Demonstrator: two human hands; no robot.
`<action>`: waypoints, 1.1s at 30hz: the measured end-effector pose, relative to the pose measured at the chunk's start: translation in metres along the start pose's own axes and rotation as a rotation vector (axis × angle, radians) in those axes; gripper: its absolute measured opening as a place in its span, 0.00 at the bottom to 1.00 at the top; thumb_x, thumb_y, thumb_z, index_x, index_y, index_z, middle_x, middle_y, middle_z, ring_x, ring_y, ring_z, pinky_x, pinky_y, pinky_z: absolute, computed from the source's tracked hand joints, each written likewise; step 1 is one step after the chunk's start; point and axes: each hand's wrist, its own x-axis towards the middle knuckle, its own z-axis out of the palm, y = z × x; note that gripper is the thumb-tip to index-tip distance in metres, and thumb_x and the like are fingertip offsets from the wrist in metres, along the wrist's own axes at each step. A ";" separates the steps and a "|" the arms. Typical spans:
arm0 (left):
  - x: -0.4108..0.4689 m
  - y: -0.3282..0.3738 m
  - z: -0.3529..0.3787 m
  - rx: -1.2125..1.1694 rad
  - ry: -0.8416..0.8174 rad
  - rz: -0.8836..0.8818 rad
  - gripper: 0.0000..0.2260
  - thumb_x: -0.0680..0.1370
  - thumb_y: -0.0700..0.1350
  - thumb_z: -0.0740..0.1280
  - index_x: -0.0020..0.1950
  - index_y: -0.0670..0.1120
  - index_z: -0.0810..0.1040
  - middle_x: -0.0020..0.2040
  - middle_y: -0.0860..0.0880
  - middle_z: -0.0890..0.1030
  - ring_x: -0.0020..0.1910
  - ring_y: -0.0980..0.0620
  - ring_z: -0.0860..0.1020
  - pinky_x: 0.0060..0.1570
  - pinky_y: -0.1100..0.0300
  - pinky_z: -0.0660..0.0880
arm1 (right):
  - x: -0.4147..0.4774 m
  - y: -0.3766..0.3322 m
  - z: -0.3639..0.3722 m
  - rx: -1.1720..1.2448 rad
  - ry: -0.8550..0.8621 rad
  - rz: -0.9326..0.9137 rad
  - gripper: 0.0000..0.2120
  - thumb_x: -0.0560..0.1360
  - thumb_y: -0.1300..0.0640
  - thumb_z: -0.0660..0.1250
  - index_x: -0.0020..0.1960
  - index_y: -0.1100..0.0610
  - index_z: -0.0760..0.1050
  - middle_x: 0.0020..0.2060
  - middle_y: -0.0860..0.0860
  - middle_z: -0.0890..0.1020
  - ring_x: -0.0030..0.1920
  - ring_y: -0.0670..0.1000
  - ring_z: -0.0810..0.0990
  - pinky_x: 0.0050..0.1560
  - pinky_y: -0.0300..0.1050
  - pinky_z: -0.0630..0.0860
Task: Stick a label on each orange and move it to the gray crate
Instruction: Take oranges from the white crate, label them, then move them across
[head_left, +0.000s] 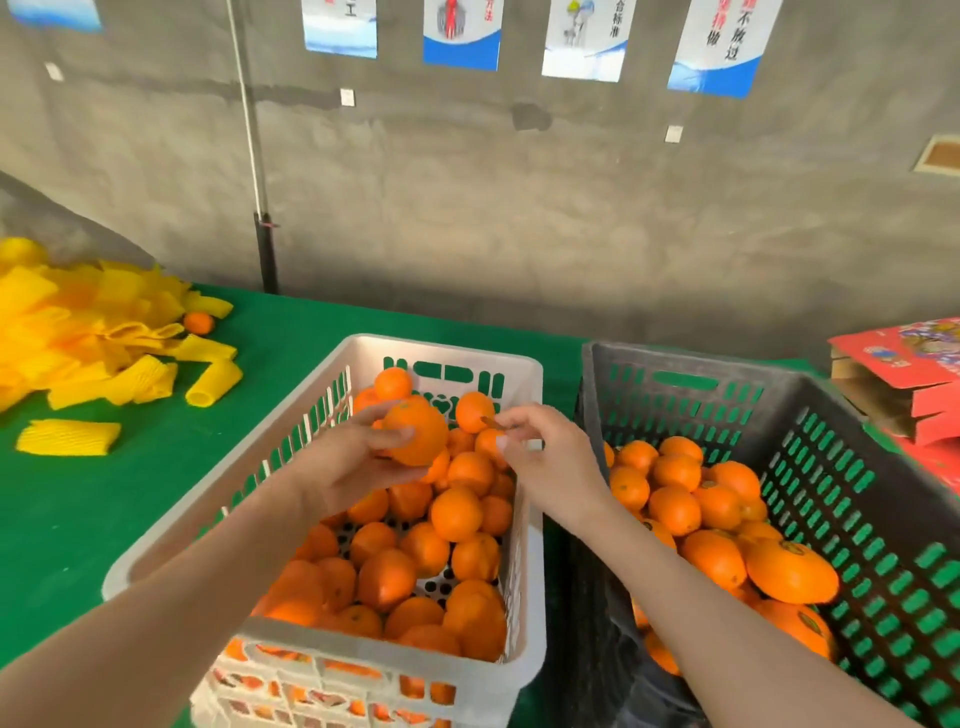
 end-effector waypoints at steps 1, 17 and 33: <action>-0.016 -0.002 0.007 -0.073 -0.046 0.001 0.19 0.69 0.39 0.71 0.58 0.50 0.75 0.57 0.42 0.80 0.53 0.40 0.81 0.43 0.49 0.81 | -0.002 -0.005 -0.005 0.095 0.028 0.035 0.06 0.77 0.59 0.66 0.52 0.51 0.77 0.50 0.46 0.78 0.48 0.38 0.75 0.48 0.27 0.70; -0.139 -0.036 0.120 -0.138 -0.177 -0.023 0.24 0.71 0.50 0.67 0.67 0.47 0.73 0.61 0.43 0.80 0.57 0.45 0.79 0.44 0.55 0.78 | -0.123 -0.059 -0.068 0.198 -0.018 -0.120 0.05 0.75 0.59 0.69 0.41 0.54 0.77 0.48 0.46 0.79 0.54 0.41 0.75 0.58 0.50 0.74; -0.160 -0.070 0.163 -0.019 -0.139 0.009 0.23 0.67 0.51 0.67 0.62 0.49 0.75 0.59 0.39 0.79 0.59 0.39 0.78 0.62 0.41 0.72 | -0.174 -0.034 -0.102 -0.045 0.212 -0.114 0.29 0.65 0.34 0.65 0.61 0.36 0.57 0.48 0.36 0.73 0.46 0.42 0.76 0.42 0.41 0.77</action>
